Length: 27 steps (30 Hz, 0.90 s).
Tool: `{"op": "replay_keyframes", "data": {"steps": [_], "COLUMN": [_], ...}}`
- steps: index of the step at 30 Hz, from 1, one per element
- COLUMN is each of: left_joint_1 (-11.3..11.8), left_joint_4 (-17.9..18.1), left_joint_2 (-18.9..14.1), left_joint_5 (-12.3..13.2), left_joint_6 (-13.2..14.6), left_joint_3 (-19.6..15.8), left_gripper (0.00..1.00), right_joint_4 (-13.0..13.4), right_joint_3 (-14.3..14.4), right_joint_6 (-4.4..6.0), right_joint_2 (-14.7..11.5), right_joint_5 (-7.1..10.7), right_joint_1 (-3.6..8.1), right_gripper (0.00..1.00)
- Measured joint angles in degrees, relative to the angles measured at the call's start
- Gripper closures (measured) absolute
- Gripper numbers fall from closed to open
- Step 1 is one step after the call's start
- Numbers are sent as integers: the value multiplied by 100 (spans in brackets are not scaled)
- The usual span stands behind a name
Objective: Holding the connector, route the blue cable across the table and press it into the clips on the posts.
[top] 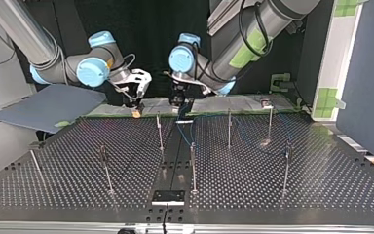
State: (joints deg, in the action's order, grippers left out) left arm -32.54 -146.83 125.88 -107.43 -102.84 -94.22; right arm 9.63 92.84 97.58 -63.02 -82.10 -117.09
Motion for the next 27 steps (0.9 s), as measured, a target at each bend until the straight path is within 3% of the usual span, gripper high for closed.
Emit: {"op": "replay_keyframes", "data": {"steps": [14,27], "left_joint_1": [151,209], "left_joint_4": [-158,-85], "left_joint_2": [33,320], "left_joint_5": [139,342], "left_joint_6": [-16,-93], "left_joint_3": [217,508], "left_gripper": [100,100], "right_joint_4": [309,393], "right_joint_3": [1,-4], "right_joint_6": [149,160], "right_joint_2": [108,281], "right_joint_5": [19,35], "right_joint_1": [165,239], "right_gripper": [100,100]}}
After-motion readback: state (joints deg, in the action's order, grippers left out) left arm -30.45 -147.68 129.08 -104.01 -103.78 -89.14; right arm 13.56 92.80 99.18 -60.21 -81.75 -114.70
